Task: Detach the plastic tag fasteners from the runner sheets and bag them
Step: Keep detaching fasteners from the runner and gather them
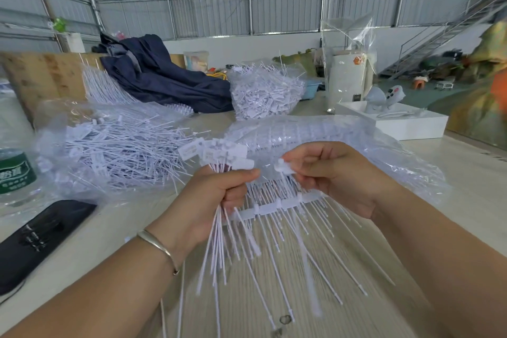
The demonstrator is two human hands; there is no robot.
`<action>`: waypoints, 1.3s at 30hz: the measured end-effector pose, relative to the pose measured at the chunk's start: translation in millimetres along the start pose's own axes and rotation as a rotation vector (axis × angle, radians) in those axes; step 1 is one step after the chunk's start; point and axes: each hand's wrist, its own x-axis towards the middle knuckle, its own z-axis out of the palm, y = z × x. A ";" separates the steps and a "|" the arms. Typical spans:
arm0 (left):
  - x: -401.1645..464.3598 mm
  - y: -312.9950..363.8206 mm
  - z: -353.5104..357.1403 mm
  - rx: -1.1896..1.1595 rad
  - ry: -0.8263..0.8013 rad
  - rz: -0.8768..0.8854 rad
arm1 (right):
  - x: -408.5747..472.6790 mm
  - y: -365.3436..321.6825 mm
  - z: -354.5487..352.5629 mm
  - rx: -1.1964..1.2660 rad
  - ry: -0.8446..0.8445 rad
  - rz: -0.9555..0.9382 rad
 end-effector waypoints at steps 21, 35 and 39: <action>1.9 3.5 6.1 -0.228 -0.181 -0.198 | -0.6 4.8 26.4 -0.139 0.260 -0.208; 8.9 13.6 -2.8 -0.223 0.235 0.291 | -16.6 9.4 81.7 0.070 -0.342 0.259; 2.8 10.0 0.1 0.245 0.244 0.411 | -18.2 10.1 88.2 -0.166 -0.195 0.186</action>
